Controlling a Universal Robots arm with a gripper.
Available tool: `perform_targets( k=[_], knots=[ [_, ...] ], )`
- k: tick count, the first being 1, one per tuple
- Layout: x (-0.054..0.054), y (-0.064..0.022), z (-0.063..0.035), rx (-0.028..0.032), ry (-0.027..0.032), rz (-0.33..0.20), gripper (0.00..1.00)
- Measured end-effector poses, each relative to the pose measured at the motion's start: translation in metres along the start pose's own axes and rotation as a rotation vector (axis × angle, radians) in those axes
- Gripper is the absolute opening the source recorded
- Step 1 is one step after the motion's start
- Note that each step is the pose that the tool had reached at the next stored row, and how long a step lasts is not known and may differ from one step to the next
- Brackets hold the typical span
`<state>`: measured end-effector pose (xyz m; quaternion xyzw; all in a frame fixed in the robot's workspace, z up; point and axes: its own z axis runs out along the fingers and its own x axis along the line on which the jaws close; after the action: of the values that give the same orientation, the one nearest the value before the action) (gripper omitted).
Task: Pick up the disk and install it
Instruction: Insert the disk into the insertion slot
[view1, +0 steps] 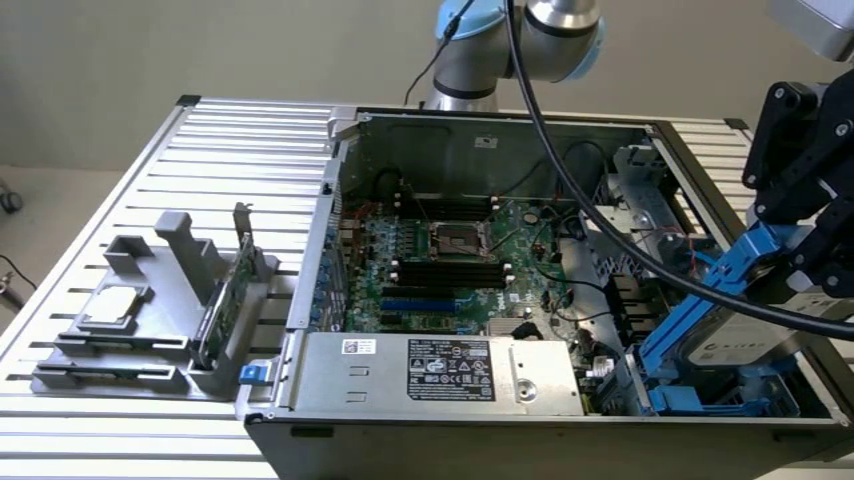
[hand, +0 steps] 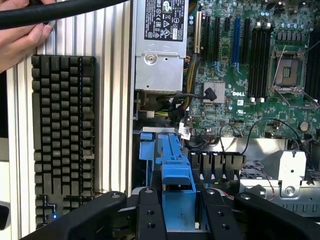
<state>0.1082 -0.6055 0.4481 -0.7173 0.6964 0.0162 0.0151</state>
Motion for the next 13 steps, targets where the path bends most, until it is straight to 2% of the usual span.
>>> perform_targets(
  k=[5, 13],
  knots=[
    [0.0001, -0.0001, 0.0012, 0.0001, -0.0006, 0.002, 0.33],
    [0.0003, -0.0001, 0.0029, 0.0003, -0.0048, 0.004, 0.33]
  ],
)
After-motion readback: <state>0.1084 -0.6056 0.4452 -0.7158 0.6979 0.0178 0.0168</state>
